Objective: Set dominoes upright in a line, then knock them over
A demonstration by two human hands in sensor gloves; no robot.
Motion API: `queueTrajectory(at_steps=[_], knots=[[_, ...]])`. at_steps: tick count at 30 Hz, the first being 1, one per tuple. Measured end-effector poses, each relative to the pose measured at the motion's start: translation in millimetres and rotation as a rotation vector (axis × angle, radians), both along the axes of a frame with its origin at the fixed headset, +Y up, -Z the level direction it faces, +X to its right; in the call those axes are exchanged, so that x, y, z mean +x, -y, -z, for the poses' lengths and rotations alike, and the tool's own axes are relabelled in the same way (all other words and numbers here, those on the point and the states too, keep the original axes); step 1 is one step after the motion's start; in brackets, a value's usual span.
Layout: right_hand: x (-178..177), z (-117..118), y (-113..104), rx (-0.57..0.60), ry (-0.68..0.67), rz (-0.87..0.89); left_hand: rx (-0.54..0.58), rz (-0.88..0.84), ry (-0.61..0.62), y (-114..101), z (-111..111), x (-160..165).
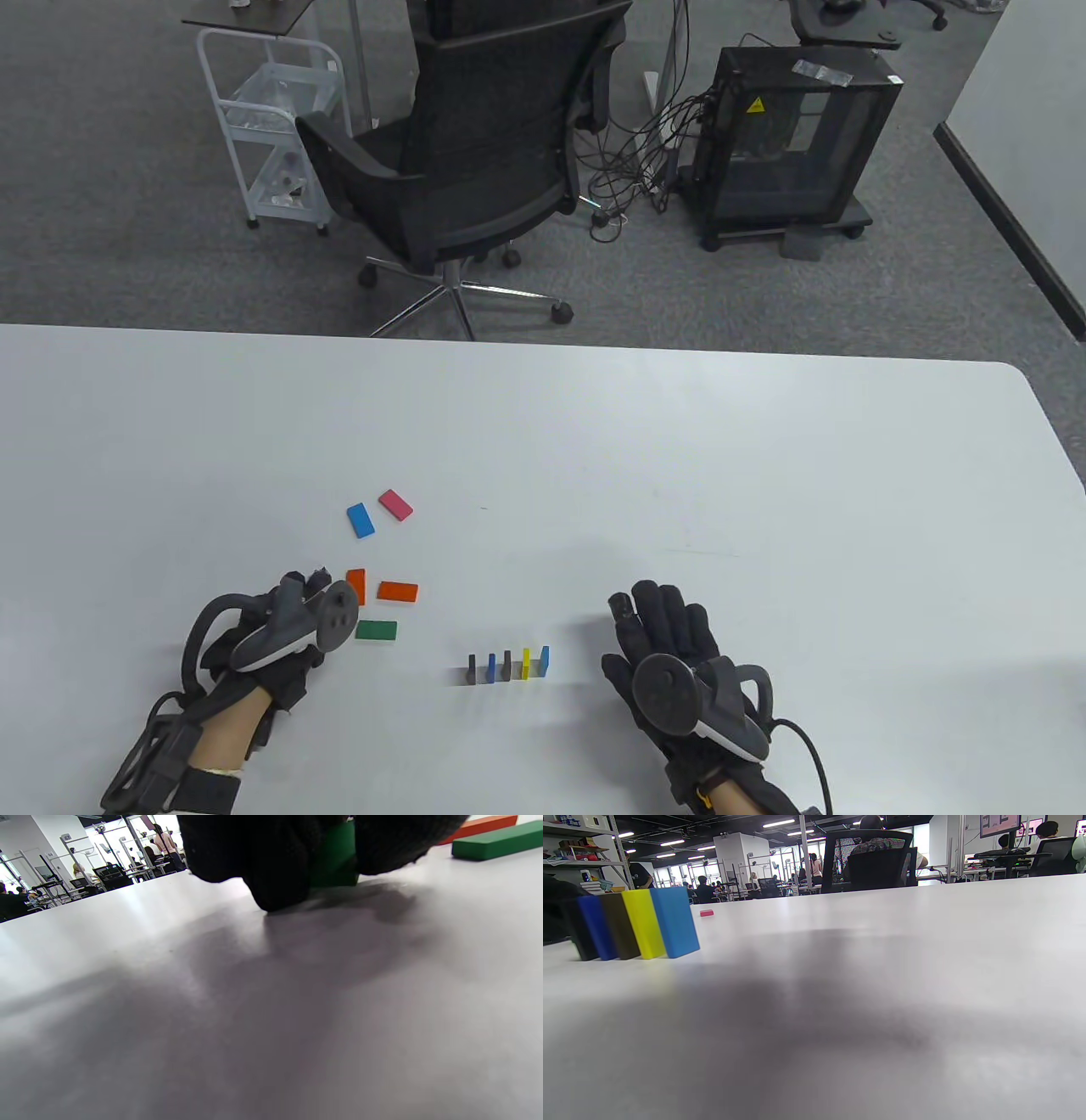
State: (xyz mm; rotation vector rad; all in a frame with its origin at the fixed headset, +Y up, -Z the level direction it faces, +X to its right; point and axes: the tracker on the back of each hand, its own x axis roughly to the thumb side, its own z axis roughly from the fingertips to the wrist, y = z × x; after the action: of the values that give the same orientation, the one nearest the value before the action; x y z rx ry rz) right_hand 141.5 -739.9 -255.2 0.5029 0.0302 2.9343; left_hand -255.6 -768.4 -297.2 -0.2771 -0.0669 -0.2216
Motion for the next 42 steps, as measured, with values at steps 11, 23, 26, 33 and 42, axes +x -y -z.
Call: queueTrajectory(at_steps=[11, 23, 26, 33, 42], knots=[[0.1, -0.7, -0.8, 0.002, 0.0, 0.001, 0.082, -0.087, -0.013, -5.6, -3.1, -7.5], [1.0, -1.1, -2.2, 0.013, 0.006, 0.008, 0.162, -0.122, 0.078, -27.1, -17.1, 8.3], [1.7, -1.2, -2.5, 0.018, 0.009, 0.01, 0.167, -0.167, 0.151, -32.3, -24.3, 22.1], [2.0, -1.3, -2.5, 0.017, 0.007, 0.012, 0.107, -0.308, 0.351, -32.5, -38.3, 54.7], [2.4, -1.0, -2.8, 0.014, 0.012, 0.01, 0.04, -0.321, 0.469, -19.9, -43.4, 93.2]])
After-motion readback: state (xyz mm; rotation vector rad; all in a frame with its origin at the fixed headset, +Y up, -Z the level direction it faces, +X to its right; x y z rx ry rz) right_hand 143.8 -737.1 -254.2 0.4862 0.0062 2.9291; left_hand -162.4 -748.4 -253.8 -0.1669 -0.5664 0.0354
